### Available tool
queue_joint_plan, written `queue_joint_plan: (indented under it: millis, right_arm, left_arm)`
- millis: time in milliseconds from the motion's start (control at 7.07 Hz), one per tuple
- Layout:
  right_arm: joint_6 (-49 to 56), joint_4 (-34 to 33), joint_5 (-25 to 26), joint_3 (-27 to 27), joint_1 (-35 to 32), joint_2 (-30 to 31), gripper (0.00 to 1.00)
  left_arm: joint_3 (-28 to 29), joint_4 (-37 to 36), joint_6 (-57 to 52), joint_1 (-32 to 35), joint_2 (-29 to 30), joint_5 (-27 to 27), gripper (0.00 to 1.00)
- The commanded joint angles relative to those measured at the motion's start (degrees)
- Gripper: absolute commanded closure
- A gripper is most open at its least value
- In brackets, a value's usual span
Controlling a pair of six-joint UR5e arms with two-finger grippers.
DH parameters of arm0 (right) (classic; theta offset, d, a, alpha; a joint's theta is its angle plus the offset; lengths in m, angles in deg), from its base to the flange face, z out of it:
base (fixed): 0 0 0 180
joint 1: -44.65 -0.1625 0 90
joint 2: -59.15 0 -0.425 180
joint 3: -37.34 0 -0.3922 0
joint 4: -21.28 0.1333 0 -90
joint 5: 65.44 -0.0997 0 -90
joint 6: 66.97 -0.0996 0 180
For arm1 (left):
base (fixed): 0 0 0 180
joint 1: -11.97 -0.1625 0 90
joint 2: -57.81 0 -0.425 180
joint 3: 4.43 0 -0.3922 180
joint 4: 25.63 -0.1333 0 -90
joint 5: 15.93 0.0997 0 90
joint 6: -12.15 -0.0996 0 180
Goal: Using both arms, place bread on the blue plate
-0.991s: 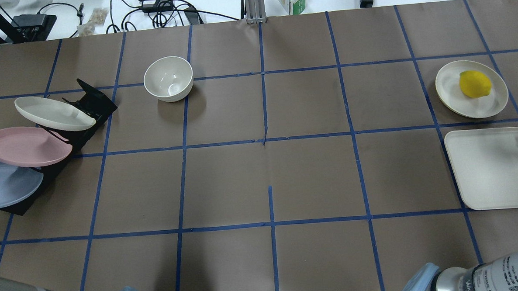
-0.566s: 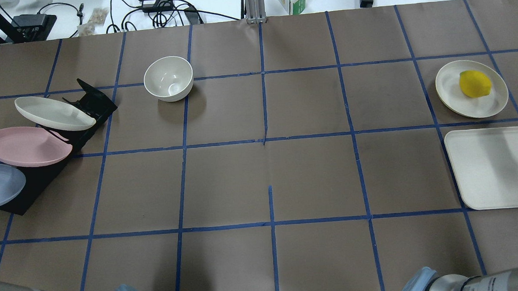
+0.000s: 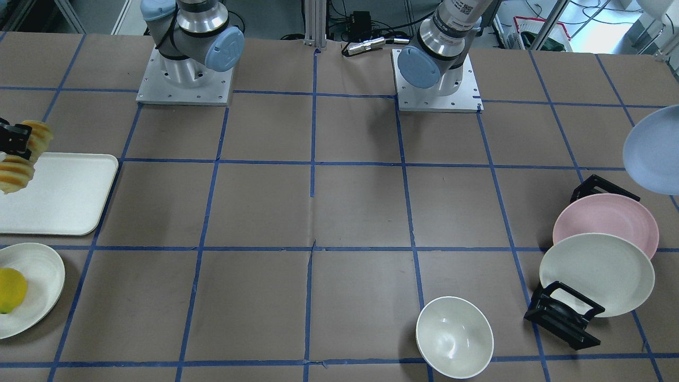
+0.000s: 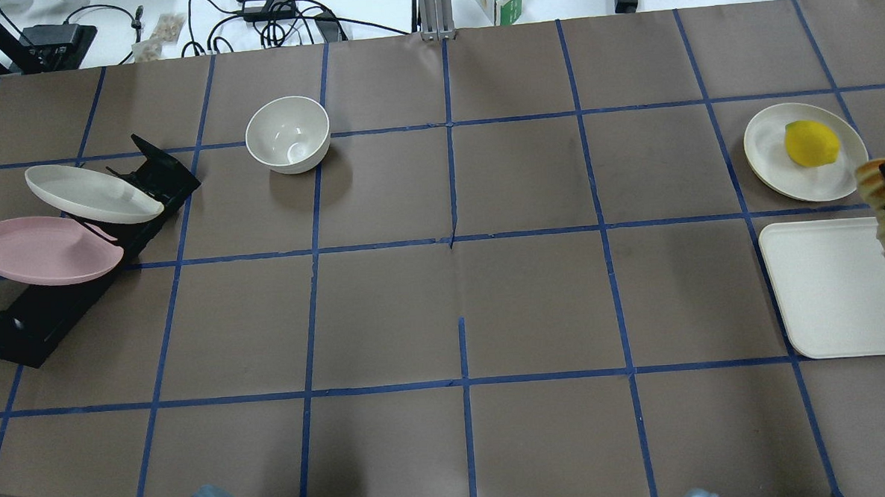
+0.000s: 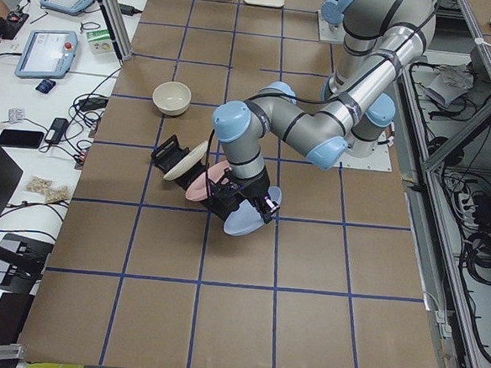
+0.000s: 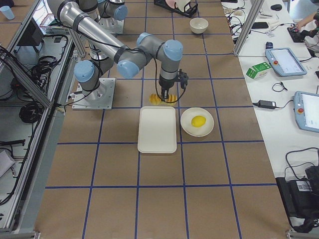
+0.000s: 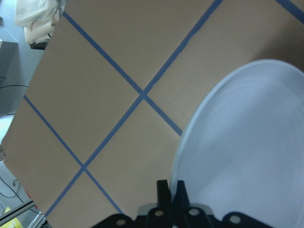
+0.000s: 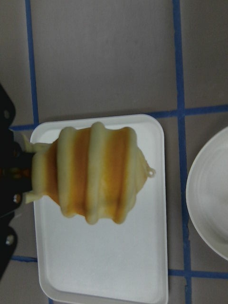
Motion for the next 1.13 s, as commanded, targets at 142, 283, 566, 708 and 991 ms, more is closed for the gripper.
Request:
queue_joint_plan:
  millis: [142,283,566,708,991]
  right_arm:
    - [-22.3,10.2,-5.6,-8.2,-15.7,0.9,1.0]
    - [-28.4,9.6,-8.7,-8.2,-19.6,0.6,1.0]
    - [-36.5,8.7,-9.1,-8.1,-25.9,0.4,1.0]
    - [-39.4,8.6,-9.5,-7.7,-26.7,0.5,1.0]
    - [-42.7,8.6,-9.5,-7.4,-30.3,0.3,1.0]
  left_arm:
    - [4.8,8.6,-14.8,0.1,-6.5,-12.1,1.0]
    - [3.9,12.6,-16.6,0.7,-7.5,-18.9,1.0]
    - [0.5,13.4,-22.2,5.3,-8.8,-30.5,1.0]
    - [-2.5,12.7,-21.0,10.9,-10.0,-33.4,1.0]
    - [-6.9,10.8,-10.4,20.0,-10.6,-41.6,1.0]
